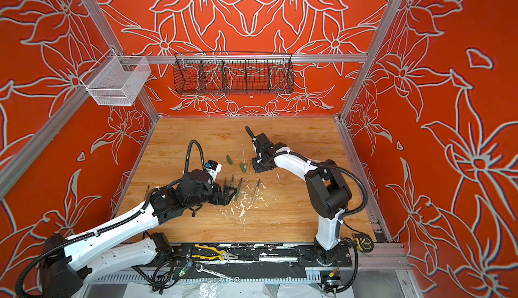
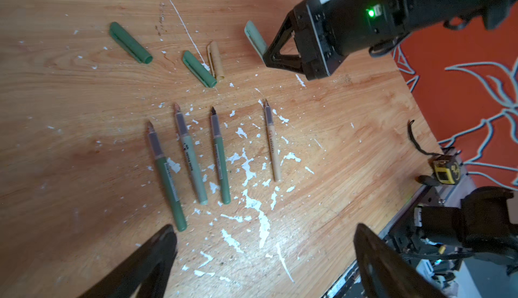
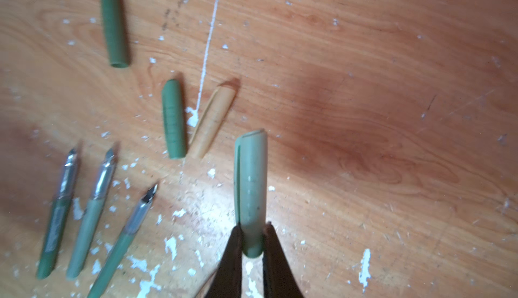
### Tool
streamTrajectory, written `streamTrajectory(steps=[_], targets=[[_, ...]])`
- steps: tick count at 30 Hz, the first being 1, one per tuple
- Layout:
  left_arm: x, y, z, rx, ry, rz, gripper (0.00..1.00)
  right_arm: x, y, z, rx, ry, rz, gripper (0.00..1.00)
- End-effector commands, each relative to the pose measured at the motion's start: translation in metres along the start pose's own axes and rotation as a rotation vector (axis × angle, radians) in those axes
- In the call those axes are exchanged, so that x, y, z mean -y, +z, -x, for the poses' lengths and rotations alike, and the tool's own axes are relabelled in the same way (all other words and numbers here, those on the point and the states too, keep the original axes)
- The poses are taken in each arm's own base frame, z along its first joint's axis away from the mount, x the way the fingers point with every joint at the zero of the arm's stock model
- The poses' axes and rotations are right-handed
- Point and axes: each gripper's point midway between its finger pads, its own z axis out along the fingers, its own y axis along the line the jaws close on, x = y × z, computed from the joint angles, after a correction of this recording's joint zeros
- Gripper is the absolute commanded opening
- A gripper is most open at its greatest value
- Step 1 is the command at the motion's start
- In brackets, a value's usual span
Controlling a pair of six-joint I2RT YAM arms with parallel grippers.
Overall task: Insert pens into pen caps
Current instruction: Pick up the pen cap from the center of the table, then pass the pen cap.
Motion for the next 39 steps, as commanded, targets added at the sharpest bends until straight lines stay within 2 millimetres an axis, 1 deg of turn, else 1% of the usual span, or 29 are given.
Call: streamTrajectory(steps=[1, 4, 7, 12, 15, 17, 19, 22, 29, 32, 37, 39], targets=[[0.013, 0.011, 0.013, 0.030, -0.114, -0.108, 0.97, -0.020, -0.023, 0.002, 0.070, -0.031, 0.115, 0.05], [0.017, 0.018, 0.022, 0.027, -0.165, -0.150, 0.97, -0.032, -0.044, -0.004, 0.118, -0.061, 0.191, 0.06], [0.020, 0.021, 0.032, 0.024, -0.201, -0.174, 0.97, -0.045, -0.064, -0.011, 0.167, -0.102, 0.264, 0.06], [0.032, 0.017, 0.049, 0.064, -0.228, -0.273, 0.98, -0.065, -0.098, -0.024, 0.277, -0.148, 0.407, 0.06], [0.049, 0.010, 0.056, 0.079, -0.192, -0.371, 0.99, -0.077, -0.116, -0.031, 0.315, -0.159, 0.489, 0.06], [0.056, 0.007, 0.058, 0.086, -0.169, -0.410, 0.99, -0.081, -0.125, -0.033, 0.334, -0.154, 0.526, 0.07], [0.059, 0.006, 0.057, 0.076, -0.148, -0.417, 0.98, -0.086, -0.132, -0.034, 0.339, -0.158, 0.559, 0.07], [0.062, 0.006, 0.059, 0.076, -0.125, -0.430, 0.94, -0.093, -0.138, -0.036, 0.338, -0.161, 0.591, 0.07], [0.065, 0.001, 0.074, 0.162, -0.078, -0.438, 0.79, -0.107, -0.145, -0.041, 0.339, -0.189, 0.620, 0.06], [0.069, 0.001, 0.078, 0.164, -0.067, -0.455, 0.74, -0.114, -0.148, -0.042, 0.337, -0.202, 0.634, 0.06], [0.073, 0.003, 0.081, 0.167, -0.062, -0.472, 0.60, -0.124, -0.152, -0.044, 0.333, -0.218, 0.648, 0.06], [0.073, 0.003, 0.081, 0.174, -0.057, -0.472, 0.50, -0.126, -0.152, -0.044, 0.331, -0.217, 0.646, 0.06]])
